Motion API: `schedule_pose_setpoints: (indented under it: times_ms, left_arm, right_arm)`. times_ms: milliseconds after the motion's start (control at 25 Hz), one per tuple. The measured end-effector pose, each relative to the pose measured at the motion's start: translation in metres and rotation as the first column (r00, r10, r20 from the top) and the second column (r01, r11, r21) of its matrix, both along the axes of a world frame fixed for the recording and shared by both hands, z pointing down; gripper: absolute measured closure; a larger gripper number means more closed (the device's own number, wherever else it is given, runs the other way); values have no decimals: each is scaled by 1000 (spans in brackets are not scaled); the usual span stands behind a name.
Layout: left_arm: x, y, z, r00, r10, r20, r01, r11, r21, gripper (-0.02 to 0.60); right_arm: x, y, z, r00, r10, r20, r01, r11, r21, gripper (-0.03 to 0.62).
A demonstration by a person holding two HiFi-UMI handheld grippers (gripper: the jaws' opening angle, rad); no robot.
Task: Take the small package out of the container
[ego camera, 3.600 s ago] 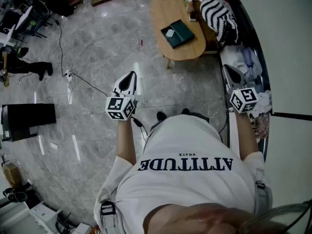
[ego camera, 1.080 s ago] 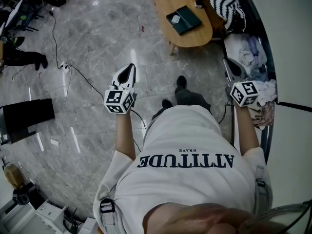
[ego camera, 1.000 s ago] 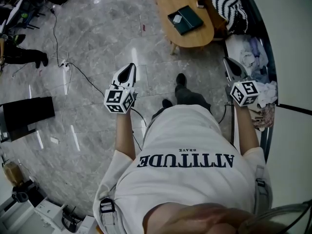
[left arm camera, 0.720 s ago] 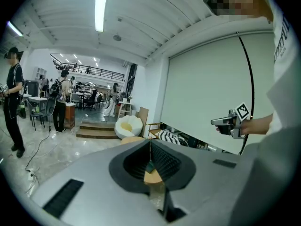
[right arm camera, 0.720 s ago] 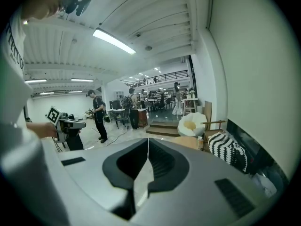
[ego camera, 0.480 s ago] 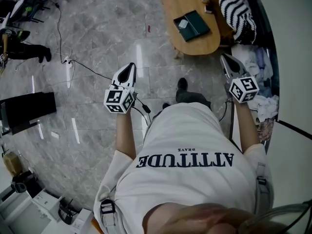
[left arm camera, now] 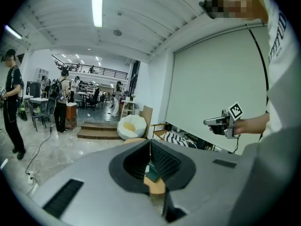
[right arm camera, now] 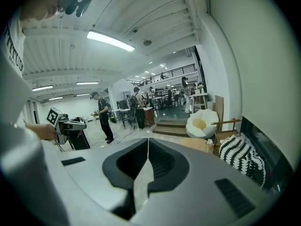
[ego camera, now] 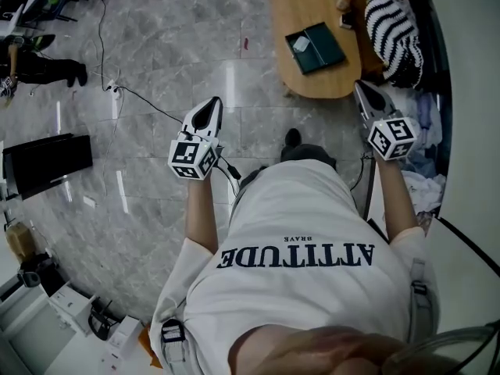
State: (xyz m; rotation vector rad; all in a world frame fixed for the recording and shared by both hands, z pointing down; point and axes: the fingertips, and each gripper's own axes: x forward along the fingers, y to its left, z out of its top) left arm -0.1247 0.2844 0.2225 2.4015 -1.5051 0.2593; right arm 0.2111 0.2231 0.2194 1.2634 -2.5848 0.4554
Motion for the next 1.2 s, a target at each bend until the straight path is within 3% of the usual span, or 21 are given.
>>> schedule_pose_setpoints:
  times_ms: [640, 1200]
  left_arm:
    - [45, -82, 16, 1000, 20, -2, -20, 999, -35, 558]
    - [36, -183, 45, 984, 177, 18, -175, 982, -74, 558]
  right_arm:
    - [25, -78, 39, 998, -57, -13, 56, 995, -80, 571]
    - [4, -131, 67, 997, 37, -66, -47, 988, -147, 571]
